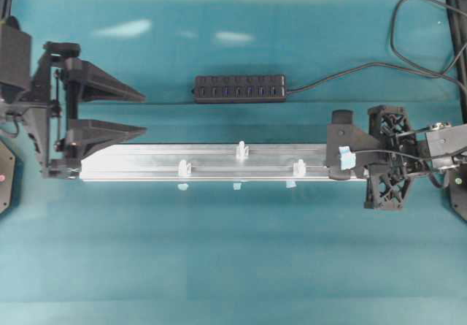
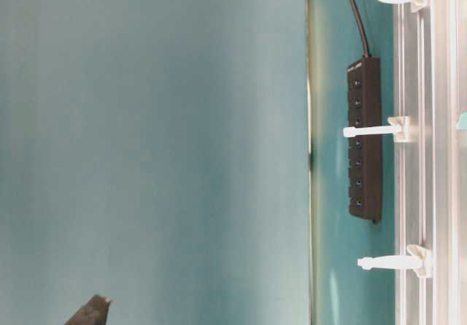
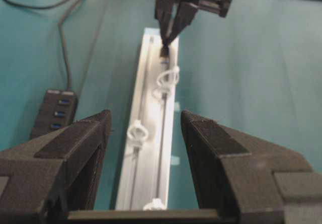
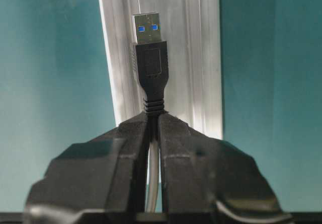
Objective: Pass the USB cable through three rings with both arms.
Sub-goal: 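Push the USB plug through the right ring with the right gripper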
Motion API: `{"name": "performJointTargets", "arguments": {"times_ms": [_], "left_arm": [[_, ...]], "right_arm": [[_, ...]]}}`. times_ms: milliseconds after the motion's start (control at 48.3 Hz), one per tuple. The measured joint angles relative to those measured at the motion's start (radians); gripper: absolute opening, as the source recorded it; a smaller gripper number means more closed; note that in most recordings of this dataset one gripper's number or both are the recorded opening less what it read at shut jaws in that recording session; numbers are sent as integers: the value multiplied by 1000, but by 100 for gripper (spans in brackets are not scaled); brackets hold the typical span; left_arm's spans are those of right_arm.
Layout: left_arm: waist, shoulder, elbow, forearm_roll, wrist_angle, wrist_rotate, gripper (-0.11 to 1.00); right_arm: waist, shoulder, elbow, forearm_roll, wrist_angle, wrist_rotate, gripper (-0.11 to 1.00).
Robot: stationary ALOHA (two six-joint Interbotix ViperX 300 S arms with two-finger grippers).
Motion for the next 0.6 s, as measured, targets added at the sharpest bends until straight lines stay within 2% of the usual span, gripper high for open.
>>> {"name": "performJointTargets", "arguments": {"times_ms": [600], "left_arm": [[11, 55, -28, 2, 0, 2, 60]], "right_arm": [[3, 31, -35, -2, -44, -3, -9]]}}
